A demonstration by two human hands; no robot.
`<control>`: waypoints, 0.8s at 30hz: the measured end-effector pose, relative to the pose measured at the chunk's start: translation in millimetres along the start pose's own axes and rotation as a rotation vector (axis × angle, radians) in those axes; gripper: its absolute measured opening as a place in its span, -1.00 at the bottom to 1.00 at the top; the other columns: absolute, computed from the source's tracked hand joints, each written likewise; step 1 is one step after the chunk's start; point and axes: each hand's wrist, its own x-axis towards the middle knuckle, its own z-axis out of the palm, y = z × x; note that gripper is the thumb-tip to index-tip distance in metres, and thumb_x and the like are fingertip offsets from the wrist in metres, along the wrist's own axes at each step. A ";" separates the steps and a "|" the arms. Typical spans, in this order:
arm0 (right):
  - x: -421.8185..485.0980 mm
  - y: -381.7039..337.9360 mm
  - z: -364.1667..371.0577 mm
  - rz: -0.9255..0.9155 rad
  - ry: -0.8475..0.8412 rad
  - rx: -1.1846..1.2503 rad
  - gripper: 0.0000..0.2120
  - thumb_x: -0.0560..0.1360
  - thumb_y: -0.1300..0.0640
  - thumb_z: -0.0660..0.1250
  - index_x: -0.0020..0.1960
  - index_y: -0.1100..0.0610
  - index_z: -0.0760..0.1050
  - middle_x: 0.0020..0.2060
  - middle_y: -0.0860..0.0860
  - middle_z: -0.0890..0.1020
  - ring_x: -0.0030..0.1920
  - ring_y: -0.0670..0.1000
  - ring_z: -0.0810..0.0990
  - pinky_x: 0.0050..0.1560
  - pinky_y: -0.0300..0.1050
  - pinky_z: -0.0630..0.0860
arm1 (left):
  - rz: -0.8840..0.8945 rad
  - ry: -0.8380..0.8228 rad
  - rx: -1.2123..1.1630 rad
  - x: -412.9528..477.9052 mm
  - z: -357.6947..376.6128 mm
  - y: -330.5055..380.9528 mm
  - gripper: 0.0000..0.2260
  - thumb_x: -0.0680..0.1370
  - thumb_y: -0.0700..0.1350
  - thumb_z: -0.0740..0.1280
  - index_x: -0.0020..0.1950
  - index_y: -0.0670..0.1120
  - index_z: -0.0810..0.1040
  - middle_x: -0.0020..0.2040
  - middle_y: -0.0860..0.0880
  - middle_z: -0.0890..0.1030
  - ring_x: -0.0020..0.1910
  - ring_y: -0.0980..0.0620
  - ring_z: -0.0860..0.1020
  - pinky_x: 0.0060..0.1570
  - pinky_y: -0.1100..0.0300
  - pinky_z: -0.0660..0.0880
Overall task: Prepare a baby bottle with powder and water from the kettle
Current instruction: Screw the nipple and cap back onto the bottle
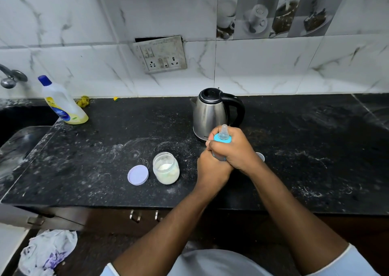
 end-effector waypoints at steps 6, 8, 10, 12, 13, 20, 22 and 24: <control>-2.1 3.7 4.5 -0.014 0.107 -0.125 -0.88 0.25 -0.06 0.45 -0.30 -0.02 0.61 -0.23 0.10 0.70 -0.09 0.11 0.69 0.16 0.25 0.58 | 0.064 -0.004 0.039 1.6 -1.4 0.5 -0.82 0.54 -0.11 0.46 0.11 0.06 0.58 -0.11 0.10 0.69 -0.06 0.14 0.68 -0.18 0.49 0.51; -3.0 5.2 -3.7 -0.087 -0.001 -0.120 -0.81 0.27 -0.11 0.52 -0.23 -0.04 0.62 -0.18 0.09 0.69 -0.08 0.03 0.66 0.09 0.15 0.60 | 0.131 -0.210 -0.173 3.7 -11.7 2.9 -0.65 0.50 -0.35 0.47 0.25 -0.11 0.59 0.05 0.00 0.73 0.08 0.01 0.72 0.06 0.18 0.66; -1.5 0.2 -20.9 -0.164 -0.316 0.079 -0.79 0.36 -0.02 0.57 -0.05 -0.03 0.65 -0.01 0.07 0.74 0.07 0.03 0.68 0.11 0.05 0.60 | 0.111 -0.427 -0.318 6.0 -29.2 8.2 -0.64 0.38 -0.40 0.50 0.12 -0.15 0.63 -0.05 -0.01 0.73 -0.02 0.06 0.71 -0.01 0.15 0.66; 4.3 -9.6 -39.0 -0.154 -0.572 0.241 -0.67 0.41 0.04 0.58 0.13 0.06 0.64 0.17 0.16 0.72 0.27 0.19 0.65 0.24 0.09 0.59 | 0.074 -0.649 -0.282 10.6 -42.4 16.2 -0.78 0.33 -0.33 0.50 -0.08 -0.11 0.65 -0.16 0.01 0.71 -0.10 0.07 0.67 -0.03 0.19 0.61; 7.3 -12.9 -44.6 -0.151 -0.670 0.263 -0.61 0.41 0.02 0.60 0.17 0.11 0.62 0.19 0.19 0.71 0.34 0.25 0.61 0.31 0.12 0.56 | 0.068 -0.759 -0.267 11.0 -46.3 18.2 -0.80 0.34 -0.33 0.48 -0.11 -0.10 0.64 -0.16 0.01 0.70 -0.10 0.06 0.66 -0.01 0.20 0.60; 6.9 -19.2 -38.8 -0.183 -0.612 0.178 -0.89 0.45 0.11 0.52 -0.06 0.12 0.65 -0.09 0.09 0.73 0.16 0.21 0.62 0.20 0.17 0.55 | 0.018 -0.813 -0.317 13.1 -46.2 20.3 -0.76 0.36 -0.40 0.47 -0.16 -0.06 0.69 -0.17 -0.01 0.72 -0.10 0.07 0.70 0.04 0.19 0.64; 3.6 -19.4 -36.5 -0.175 -0.514 0.198 -0.87 0.44 0.11 0.52 -0.11 0.16 0.63 -0.17 0.11 0.71 -0.01 0.18 0.63 0.08 0.15 0.57 | 0.021 -0.707 -0.310 10.7 -39.9 18.0 -0.81 0.37 -0.37 0.49 -0.16 -0.09 0.68 -0.18 0.01 0.73 -0.12 0.10 0.70 -0.02 0.22 0.64; 1.7 -20.9 -32.4 -0.160 -0.456 0.214 -0.85 0.44 0.14 0.51 -0.13 0.20 0.60 -0.21 0.15 0.69 -0.13 0.10 0.65 -0.03 -0.02 0.60 | 0.047 -0.602 -0.316 7.0 -34.2 17.2 -0.79 0.39 -0.38 0.51 -0.09 -0.12 0.67 -0.17 0.00 0.72 -0.11 0.10 0.70 -0.04 0.20 0.64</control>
